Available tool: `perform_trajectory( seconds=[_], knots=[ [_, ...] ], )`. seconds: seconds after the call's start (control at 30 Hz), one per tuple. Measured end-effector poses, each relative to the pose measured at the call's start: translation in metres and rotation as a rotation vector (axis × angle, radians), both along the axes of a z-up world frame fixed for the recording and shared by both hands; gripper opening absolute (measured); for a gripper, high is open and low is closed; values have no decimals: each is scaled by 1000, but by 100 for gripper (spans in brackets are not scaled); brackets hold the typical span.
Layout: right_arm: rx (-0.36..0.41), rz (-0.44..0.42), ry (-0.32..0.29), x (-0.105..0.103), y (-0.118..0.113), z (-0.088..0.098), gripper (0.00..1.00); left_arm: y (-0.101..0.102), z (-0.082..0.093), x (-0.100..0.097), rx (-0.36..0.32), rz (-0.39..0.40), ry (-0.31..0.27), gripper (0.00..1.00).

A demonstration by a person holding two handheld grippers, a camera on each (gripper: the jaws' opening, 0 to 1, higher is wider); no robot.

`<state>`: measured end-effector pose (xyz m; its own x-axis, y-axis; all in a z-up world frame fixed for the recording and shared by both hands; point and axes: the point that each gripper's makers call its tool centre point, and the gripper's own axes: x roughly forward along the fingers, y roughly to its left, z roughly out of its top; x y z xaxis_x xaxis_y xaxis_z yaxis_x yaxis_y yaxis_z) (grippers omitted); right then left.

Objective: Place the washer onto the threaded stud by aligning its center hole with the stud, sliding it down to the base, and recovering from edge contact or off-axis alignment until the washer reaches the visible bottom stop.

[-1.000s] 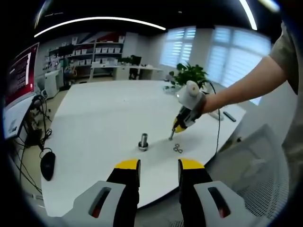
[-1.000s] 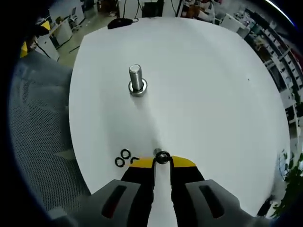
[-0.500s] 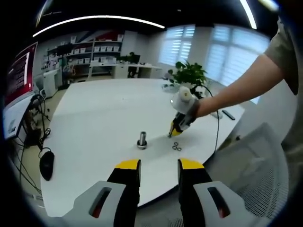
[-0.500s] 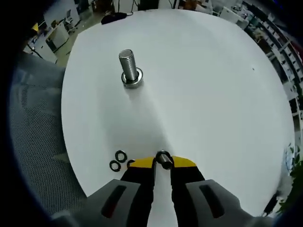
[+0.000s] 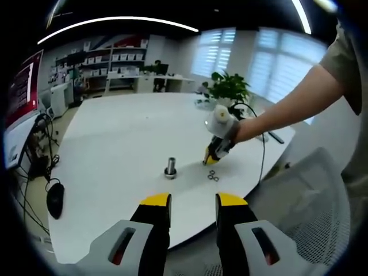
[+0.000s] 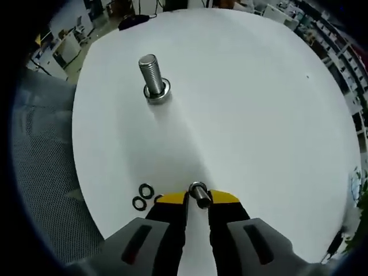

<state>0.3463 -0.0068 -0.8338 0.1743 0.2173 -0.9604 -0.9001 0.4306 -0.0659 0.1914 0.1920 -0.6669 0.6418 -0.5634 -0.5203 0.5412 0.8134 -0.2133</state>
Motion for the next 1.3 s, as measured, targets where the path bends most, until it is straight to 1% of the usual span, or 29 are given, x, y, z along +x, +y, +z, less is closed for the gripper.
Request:
perform_trajectory(
  seconds=[0.07, 0.23, 0.43, 0.67, 0.83, 0.97, 1.03, 1.17, 1.3],
  knots=[
    [6, -12, -4, 0, -2, 2, 19, 0, 0, 0, 1, 2, -2, 29],
    [13, -29, -9, -6, -7, 7, 20, 1, 1, 1, -4, 10, -7, 29],
    [23, -59, -9, -21, -16, 13, 20, 2, -1, 0, 3, 12, -2, 29],
    [39, -89, -7, -34, -27, 18, 21, 3, 4, 2, -15, 28, -19, 30],
    [59, -103, -8, -44, -33, 21, 22, 4, 4, 3, -8, 34, -26, 31],
    [76, -109, -2, -51, -34, 19, 22, 5, 5, 4, -12, 47, -31, 31],
    [82, -108, 2, -56, -34, 17, 23, 3, 7, 4, -21, 40, -33, 31],
    [95, -110, 9, -62, -33, 15, 23, 2, 6, 4, -18, 32, -32, 31],
    [119, -134, 16, -68, -30, 17, 24, 3, 7, 4, -16, 38, -35, 31]
  ],
)
